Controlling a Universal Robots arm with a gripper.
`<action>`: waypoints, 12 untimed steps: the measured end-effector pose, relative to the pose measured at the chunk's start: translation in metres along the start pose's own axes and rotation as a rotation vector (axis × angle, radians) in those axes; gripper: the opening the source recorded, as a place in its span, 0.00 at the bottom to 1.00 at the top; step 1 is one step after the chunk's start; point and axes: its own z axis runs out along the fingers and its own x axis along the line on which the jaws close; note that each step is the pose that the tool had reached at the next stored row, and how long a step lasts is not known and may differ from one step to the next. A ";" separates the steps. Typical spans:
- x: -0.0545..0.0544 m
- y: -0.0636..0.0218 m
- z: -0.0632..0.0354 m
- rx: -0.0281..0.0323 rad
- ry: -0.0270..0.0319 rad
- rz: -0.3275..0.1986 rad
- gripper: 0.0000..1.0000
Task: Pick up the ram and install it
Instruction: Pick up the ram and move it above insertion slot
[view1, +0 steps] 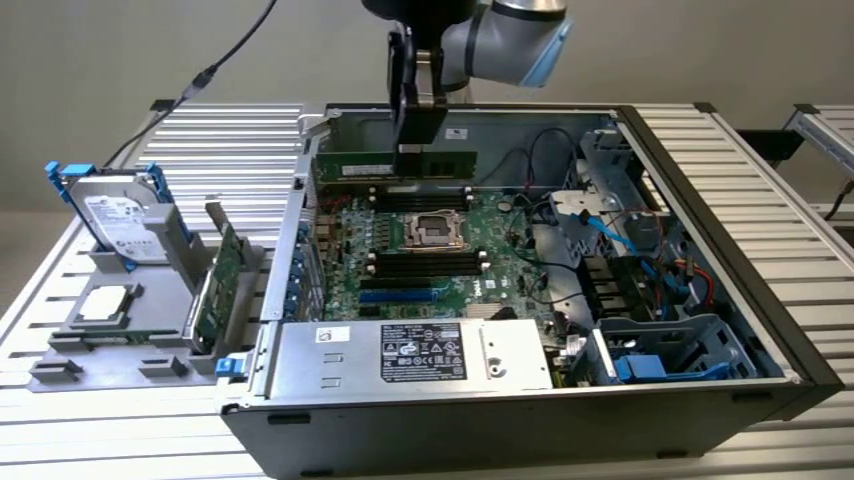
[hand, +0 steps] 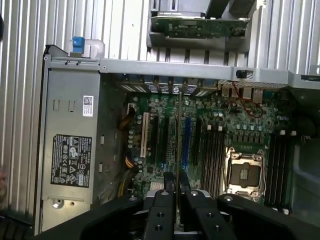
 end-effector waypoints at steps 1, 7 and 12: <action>-0.004 -0.0020 0.0010 0.0001 0.0002 0.000 0.14; -0.028 -0.0183 0.0060 -0.0002 0.0034 0.000 0.14; -0.046 -0.0335 0.0101 -0.0004 0.0068 0.000 0.14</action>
